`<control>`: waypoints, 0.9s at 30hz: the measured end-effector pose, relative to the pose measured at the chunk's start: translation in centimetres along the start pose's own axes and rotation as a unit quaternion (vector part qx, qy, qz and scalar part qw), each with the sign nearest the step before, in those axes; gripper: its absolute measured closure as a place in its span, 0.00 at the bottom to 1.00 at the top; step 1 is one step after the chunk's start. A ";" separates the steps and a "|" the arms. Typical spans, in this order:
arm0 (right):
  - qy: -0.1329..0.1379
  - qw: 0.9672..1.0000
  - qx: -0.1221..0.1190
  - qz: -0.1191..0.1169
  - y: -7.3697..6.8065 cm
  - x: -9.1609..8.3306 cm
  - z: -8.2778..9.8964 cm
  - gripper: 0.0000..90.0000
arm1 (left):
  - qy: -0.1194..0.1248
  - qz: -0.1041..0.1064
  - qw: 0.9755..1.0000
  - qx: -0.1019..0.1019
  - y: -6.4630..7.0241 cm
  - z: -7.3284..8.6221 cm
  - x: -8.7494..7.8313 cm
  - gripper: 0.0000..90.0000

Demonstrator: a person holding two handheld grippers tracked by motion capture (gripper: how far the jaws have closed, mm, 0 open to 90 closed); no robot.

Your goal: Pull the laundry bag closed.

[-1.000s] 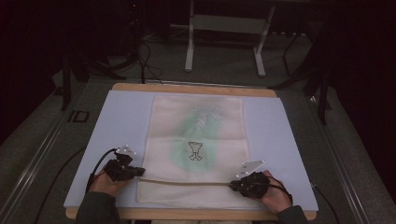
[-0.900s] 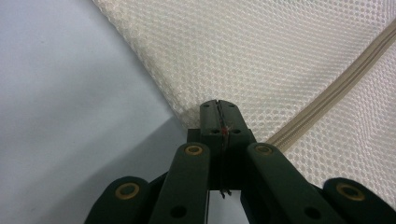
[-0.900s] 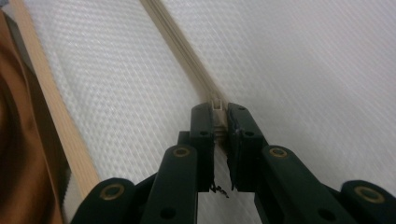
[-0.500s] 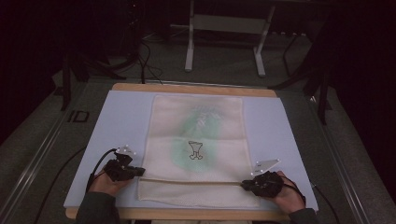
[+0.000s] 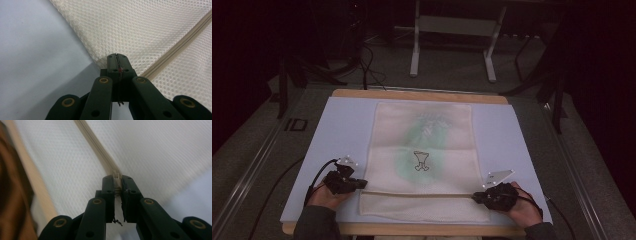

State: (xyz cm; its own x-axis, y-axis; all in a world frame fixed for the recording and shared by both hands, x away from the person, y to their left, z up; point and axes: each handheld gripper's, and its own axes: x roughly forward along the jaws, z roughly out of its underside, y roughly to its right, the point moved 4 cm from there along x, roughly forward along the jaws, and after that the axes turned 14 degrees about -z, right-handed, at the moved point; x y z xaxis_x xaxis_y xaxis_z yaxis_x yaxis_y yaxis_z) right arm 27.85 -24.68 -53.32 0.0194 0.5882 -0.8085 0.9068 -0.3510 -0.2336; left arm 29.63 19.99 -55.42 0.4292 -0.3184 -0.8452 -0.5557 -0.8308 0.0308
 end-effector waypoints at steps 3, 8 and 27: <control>0.007 1.000 0.015 0.002 0.8 -1.2 1.3 0.91 | -0.001 0.002 1.000 -0.001 0.0 0.0 0.0 1.00; 0.020 1.000 0.016 -0.012 1.0 -1.5 1.6 0.91 | 0.002 0.003 1.000 -0.004 0.0 0.0 0.0 1.00; 0.127 0.986 0.101 0.048 3.9 -2.8 3.0 0.57 | 0.076 -0.030 0.996 -0.023 -1.4 -0.1 -1.2 0.80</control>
State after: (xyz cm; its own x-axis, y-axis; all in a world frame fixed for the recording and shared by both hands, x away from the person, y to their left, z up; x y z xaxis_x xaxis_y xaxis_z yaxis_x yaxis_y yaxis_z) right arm 30.07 -29.86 -53.64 0.2279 0.6999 -0.6769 0.7945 -0.5356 -0.2862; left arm 29.96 21.52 -54.41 0.5660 -0.3306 -0.7552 -0.4939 -0.8695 0.0105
